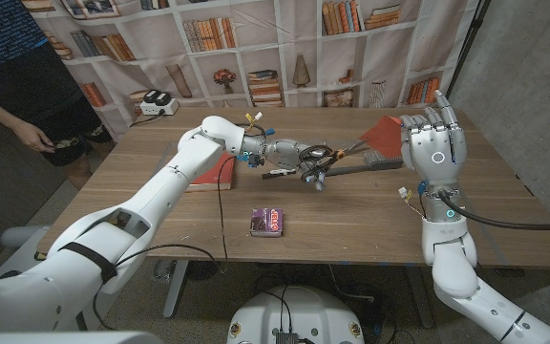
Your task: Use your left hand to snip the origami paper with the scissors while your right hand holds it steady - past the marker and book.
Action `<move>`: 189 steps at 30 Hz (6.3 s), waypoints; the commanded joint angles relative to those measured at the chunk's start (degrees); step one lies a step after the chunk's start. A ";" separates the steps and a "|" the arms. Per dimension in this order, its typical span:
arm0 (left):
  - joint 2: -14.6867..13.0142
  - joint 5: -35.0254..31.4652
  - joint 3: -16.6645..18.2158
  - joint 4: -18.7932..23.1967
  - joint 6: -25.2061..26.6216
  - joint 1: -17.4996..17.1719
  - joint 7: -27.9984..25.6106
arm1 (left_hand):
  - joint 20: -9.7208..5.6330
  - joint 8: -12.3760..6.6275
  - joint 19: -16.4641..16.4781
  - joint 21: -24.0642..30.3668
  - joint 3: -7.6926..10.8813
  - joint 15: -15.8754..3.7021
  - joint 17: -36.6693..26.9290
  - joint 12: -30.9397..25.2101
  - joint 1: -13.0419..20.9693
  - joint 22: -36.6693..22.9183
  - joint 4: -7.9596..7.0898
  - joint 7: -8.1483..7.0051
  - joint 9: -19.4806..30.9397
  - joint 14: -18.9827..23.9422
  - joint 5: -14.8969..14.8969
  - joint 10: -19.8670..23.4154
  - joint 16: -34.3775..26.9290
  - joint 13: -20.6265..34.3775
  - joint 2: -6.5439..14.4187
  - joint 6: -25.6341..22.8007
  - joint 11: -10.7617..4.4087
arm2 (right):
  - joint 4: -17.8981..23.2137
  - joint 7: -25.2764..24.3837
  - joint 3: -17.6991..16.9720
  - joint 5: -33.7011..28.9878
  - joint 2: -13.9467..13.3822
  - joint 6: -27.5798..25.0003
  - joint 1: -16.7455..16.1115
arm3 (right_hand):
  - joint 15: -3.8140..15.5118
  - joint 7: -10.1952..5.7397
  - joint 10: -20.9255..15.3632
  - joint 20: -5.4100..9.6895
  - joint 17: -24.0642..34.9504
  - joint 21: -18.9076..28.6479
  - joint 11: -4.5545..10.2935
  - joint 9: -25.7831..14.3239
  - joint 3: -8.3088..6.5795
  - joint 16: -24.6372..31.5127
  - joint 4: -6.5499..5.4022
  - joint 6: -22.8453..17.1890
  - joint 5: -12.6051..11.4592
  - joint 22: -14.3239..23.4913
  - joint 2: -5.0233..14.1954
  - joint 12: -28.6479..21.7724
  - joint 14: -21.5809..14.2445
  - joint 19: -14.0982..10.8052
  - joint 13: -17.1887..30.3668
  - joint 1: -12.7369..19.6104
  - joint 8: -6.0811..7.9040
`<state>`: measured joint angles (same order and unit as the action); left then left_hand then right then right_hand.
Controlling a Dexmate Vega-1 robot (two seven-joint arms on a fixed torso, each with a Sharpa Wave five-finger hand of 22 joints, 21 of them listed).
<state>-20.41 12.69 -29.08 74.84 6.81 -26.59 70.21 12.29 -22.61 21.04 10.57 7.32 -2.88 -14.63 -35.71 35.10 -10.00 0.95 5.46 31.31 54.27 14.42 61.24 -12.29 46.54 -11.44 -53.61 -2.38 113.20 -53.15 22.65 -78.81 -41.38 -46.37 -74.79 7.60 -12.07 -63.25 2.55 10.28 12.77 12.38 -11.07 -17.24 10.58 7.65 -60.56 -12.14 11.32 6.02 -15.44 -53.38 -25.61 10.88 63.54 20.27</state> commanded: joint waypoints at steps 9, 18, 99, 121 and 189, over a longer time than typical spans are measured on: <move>-0.53 3.86 1.80 3.47 2.58 -0.36 0.32 | -0.08 0.36 -0.02 0.40 -2.22 -0.67 -0.25 -0.23 -0.67 -0.16 0.26 1.07 -0.08 1.11 0.85 -1.69 -0.22 0.17 0.39 -0.50 -1.33 | -5.37 -10.85 0.65 5.84 3.96 3.14 3.21 | 3.80 -0.91 1.85 2.17 0.07 -0.31 0.08 -0.06 -0.21 -0.44 -0.49 -1.12 0.07 0.31 1.47 0.94 0.98 1.43 0.23 -0.04 -0.33; -0.17 5.77 2.42 3.06 2.78 -0.39 1.07 | -0.09 0.40 0.29 0.54 -3.36 -0.71 -0.33 -0.38 -0.90 -0.16 0.42 1.05 -0.11 1.26 1.22 -1.65 -0.36 0.23 0.63 -0.59 -1.23 | -7.44 -10.85 -1.70 3.30 7.75 6.25 3.05 | 3.62 -0.91 2.44 1.93 0.08 -0.53 0.08 0.01 -0.18 -0.45 -0.76 -0.92 0.27 0.36 1.74 1.28 1.57 2.41 0.25 -0.20 -0.80; 7.13 3.31 4.80 -6.52 6.38 2.12 6.52 | -0.09 0.82 2.71 0.80 -10.83 -0.55 -1.42 -0.84 -0.78 -0.20 0.59 1.19 -0.33 2.07 4.85 -0.98 -1.11 -0.98 3.15 -1.73 -0.70 | -4.88 -10.85 -2.10 -2.66 10.14 11.94 1.11 | 3.56 -0.91 2.52 1.04 0.23 -0.64 0.06 -0.06 -0.02 -0.06 -0.94 -0.83 0.81 0.34 2.08 1.65 3.11 4.94 0.42 -0.02 -2.24; 8.60 2.20 5.79 -7.48 6.62 2.40 4.52 | -0.10 -0.21 5.37 1.05 -7.25 -2.22 -1.88 -2.15 9.11 -0.20 2.05 0.34 -0.64 5.29 6.21 3.42 -1.83 -2.36 13.36 -5.69 -1.73 | -4.05 -10.85 -5.13 -4.95 13.08 16.26 0.27 | 3.47 -0.91 2.40 0.83 0.25 -0.48 0.05 -0.09 0.04 0.04 -0.99 -0.83 0.86 0.31 2.08 1.65 2.98 4.84 0.44 -0.06 -2.46; 3.81 4.68 4.67 0.44 6.57 -1.15 -0.25 | -0.10 -2.39 6.66 0.50 10.61 -3.52 -0.26 -2.02 23.16 -0.17 1.55 -0.93 -0.02 7.03 -3.94 3.49 0.38 -1.41 17.79 -4.84 -3.76 | -4.75 -10.85 -3.79 0.04 10.90 11.82 3.77 | 3.59 -0.87 1.80 0.45 0.23 -0.22 0.06 -0.21 0.17 0.15 -0.90 -1.20 0.92 0.19 1.94 1.61 2.43 4.87 0.47 0.03 -3.00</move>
<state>-16.07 16.99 -23.91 74.73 13.16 -27.57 70.56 12.28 -25.06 28.23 11.28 13.83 -3.57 -14.89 -38.13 54.14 -9.99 1.82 3.29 31.53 58.25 10.60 64.91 -11.97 45.10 2.88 -57.65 -4.41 108.69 -64.00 18.89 -79.85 -30.01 -34.47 -71.43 6.66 -12.11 -61.05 2.35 10.26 12.32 12.43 -11.03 -16.77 10.62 7.17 -60.58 -10.86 11.47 7.65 -13.94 -50.58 -20.73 11.04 63.41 17.18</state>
